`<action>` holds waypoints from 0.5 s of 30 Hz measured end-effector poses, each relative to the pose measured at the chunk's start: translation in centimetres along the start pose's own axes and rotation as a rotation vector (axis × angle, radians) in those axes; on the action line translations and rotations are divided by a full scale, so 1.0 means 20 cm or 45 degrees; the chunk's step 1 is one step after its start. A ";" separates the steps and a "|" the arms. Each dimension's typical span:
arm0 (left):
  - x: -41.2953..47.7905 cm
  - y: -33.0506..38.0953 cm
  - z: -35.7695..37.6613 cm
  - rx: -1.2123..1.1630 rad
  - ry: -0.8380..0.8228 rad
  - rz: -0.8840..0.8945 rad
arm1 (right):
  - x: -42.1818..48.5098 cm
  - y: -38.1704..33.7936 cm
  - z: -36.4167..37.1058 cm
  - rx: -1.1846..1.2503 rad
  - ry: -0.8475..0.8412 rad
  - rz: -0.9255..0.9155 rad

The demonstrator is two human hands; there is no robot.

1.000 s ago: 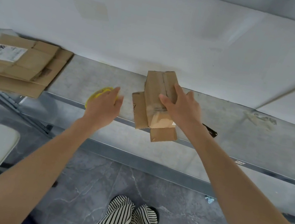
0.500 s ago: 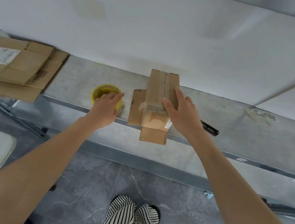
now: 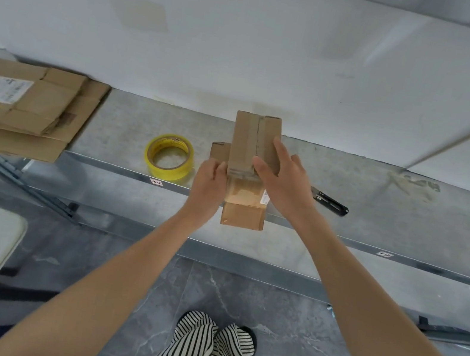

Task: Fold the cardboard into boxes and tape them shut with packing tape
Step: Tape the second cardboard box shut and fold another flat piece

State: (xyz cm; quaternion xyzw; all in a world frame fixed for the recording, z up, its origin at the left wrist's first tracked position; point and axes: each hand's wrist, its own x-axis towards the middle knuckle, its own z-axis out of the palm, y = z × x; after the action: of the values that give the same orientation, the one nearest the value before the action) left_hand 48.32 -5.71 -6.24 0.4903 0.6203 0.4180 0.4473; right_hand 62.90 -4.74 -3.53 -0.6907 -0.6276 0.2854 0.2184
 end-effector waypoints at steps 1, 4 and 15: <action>-0.01 -0.01 0.03 -0.062 0.037 -0.007 | 0.00 0.00 0.00 0.014 -0.008 -0.003; -0.02 -0.04 0.04 -0.210 0.053 -0.036 | 0.00 0.03 -0.01 0.057 -0.080 -0.025; 0.05 0.02 0.04 0.420 -0.052 0.393 | 0.01 0.10 0.00 0.239 -0.222 -0.143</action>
State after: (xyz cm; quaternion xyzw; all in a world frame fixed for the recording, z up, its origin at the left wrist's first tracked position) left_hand 49.15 -4.67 -6.15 0.6541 0.5888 0.3645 0.3044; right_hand 64.34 -4.77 -4.90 -0.6035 -0.6525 0.3889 0.2423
